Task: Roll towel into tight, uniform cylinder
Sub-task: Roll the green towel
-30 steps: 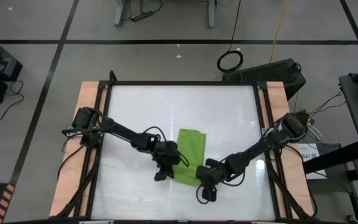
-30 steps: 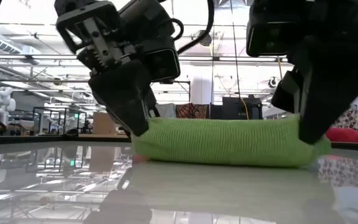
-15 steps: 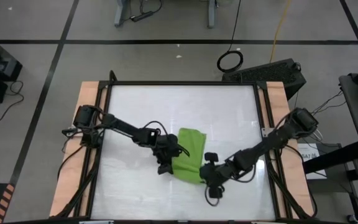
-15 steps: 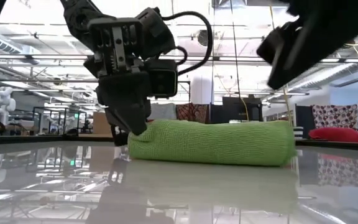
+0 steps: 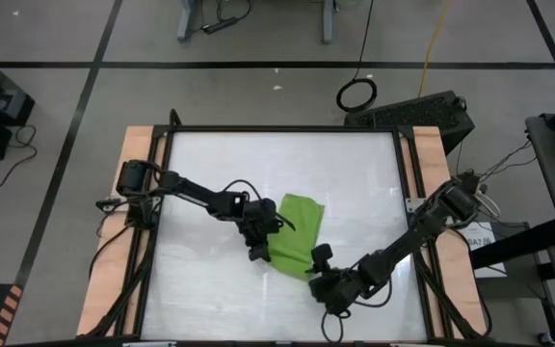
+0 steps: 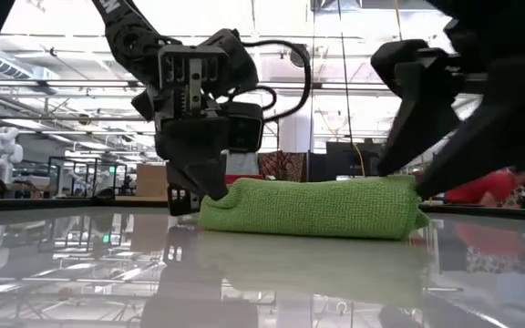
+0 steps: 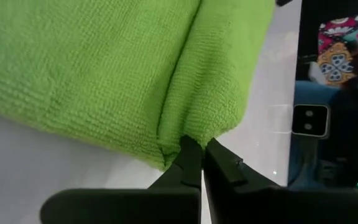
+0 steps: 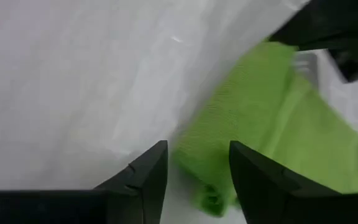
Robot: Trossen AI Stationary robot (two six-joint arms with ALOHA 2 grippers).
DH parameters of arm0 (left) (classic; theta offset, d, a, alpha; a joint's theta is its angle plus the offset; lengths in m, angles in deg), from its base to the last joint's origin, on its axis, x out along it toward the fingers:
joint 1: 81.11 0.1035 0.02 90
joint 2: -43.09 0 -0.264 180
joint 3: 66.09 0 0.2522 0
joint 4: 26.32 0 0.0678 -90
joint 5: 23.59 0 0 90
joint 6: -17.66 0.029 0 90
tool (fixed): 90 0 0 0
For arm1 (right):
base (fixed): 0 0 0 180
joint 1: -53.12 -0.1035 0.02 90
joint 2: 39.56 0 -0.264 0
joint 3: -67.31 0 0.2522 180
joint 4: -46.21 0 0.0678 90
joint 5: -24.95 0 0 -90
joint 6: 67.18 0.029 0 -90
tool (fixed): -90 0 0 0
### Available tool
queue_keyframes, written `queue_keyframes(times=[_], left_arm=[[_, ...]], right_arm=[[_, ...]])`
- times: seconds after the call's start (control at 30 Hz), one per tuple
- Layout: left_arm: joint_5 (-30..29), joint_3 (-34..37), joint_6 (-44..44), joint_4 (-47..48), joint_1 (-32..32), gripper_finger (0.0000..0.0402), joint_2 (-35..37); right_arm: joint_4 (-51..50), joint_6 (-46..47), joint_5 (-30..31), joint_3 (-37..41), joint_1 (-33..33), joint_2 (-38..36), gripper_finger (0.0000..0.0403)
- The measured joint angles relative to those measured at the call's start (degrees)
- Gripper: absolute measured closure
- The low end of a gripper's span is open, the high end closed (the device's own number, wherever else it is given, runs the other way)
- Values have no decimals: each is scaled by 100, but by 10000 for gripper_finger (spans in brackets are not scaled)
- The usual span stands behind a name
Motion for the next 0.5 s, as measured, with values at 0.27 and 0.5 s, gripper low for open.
queue_keyframes(times=[0.27, 0.5], left_arm=[[513, -28, -228, -56, 15, 400, -250], [639, -20, -357, -144, 83, 391, -267]], right_arm=[[-12, 449, 182, 0, 140, 313, 241], [47, 1388, -84, -2, 182, 463, 318]])
